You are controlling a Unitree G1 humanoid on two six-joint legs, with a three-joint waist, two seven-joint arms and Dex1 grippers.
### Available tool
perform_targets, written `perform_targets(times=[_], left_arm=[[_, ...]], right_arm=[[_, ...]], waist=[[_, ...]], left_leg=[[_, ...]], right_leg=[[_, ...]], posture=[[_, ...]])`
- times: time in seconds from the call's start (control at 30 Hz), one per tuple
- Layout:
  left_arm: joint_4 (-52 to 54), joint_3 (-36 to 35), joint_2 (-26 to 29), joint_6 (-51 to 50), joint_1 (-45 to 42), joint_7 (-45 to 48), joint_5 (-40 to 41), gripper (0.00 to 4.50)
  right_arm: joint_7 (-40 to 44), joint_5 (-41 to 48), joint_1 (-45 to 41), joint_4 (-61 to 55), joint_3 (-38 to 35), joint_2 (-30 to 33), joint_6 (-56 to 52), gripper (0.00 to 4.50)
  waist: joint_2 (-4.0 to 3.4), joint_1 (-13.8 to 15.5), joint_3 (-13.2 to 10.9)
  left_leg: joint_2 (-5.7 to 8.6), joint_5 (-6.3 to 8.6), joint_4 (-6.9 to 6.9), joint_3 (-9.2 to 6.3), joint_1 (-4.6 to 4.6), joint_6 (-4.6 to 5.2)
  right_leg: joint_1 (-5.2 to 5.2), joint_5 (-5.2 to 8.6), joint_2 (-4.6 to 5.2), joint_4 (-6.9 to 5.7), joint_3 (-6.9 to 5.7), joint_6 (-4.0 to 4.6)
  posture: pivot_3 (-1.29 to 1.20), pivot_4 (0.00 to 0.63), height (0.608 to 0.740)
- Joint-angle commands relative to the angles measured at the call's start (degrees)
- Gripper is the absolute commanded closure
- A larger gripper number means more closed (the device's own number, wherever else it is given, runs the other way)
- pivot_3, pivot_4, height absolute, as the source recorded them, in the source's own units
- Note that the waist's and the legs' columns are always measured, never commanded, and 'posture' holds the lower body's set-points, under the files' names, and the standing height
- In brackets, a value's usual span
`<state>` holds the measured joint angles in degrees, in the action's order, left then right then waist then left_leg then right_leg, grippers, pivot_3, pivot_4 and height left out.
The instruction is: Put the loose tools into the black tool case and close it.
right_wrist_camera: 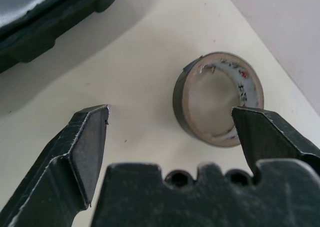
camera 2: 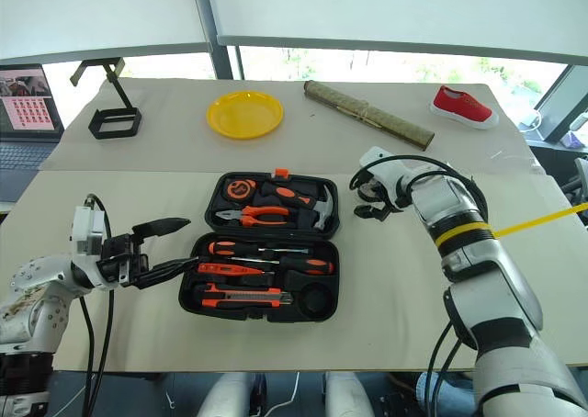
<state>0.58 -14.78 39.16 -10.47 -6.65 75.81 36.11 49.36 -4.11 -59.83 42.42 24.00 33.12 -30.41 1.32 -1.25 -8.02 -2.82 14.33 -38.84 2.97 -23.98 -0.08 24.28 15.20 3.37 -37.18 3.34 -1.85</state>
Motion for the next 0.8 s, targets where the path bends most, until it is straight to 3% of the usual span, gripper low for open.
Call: perform_targets(times=[0.03, 0.37, 0.53, 0.63, 0.7, 0.8], left_arm=[[0.6, -0.7, 0.8, 0.9, -1.3, 0.5, 0.3, 0.0], [-1.8, 0.1, 0.9, 2.9, -3.4, 4.2, -0.2, 0.0], [-1.7, 0.5, 0.9, 5.0, -1.9, 7.1, -0.5, 0.0], [-2.2, 0.7, 1.2, 7.5, -1.1, 9.6, -1.1, 0.0], [-4.5, 1.0, 2.9, 12.2, 0.7, 14.5, -3.1, 0.0], [-5.8, 1.7, 5.0, 14.1, 2.8, 16.7, -3.0, 0.0]], right_arm=[[-0.5, -2.3, -2.9, 6.7, -1.2, -1.9, 4.6, 1.0], [1.1, -3.2, -5.8, 16.1, -4.8, -3.0, 15.6, 4.45], [14.5, 2.8, -2.6, 4.4, -9.5, 0.6, 20.1, 4.45], [24.5, 11.2, 1.7, -13.5, -12.1, 3.6, 6.4, 4.45], [29.8, 20.9, 8.9, -38.5, -10.0, 9.3, -11.0, 4.45], [26.5, 27.8, 17.2, -59.4, -8.9, 12.2, -26.5, 4.45]], waist=[[0.0, 0.0, 0.0], [0.0, -0.2, 0.0], [-0.02, -0.2, 0.0], [-0.03, 0.0, 0.0], [-0.04, 0.1, 0.0], [-0.05, 0.4, 0.0]], left_leg=[[0.0, 0.0, 0.0, 0.0, 0.0, 0.0], [0.02, -0.01, 0.0, 0.03, 0.14, -0.02], [0.0, -0.01, 0.04, 0.07, 0.13, -0.02], [-0.02, 0.0, 0.05, 0.06, 0.12, -0.01], [-0.04, 0.0, 0.04, 0.05, 0.12, 0.0], [-0.11, 0.16, 0.07, -0.02, 0.22, 0.25]], right_leg=[[0.0, 0.0, 0.0, -0.01, 0.0, 0.0], [-0.12, -0.01, 0.02, -0.05, 0.01, 0.0], [-0.07, -0.01, 0.02, -0.04, 0.05, 0.0], [-0.06, -0.01, 0.02, -0.05, 0.05, 0.0], [-0.04, -0.01, 0.0, -0.09, 0.05, 0.0], [-0.04, 0.0, -0.01, -0.18, -0.02, 0.02]], posture=[[0.0, 0.15, 0.74], [0.0, 0.15, 0.74], [0.0, 0.15, 0.74], [0.0, 0.15, 0.74], [0.0, 0.15, 0.74], [0.0, 0.15, 0.74]])
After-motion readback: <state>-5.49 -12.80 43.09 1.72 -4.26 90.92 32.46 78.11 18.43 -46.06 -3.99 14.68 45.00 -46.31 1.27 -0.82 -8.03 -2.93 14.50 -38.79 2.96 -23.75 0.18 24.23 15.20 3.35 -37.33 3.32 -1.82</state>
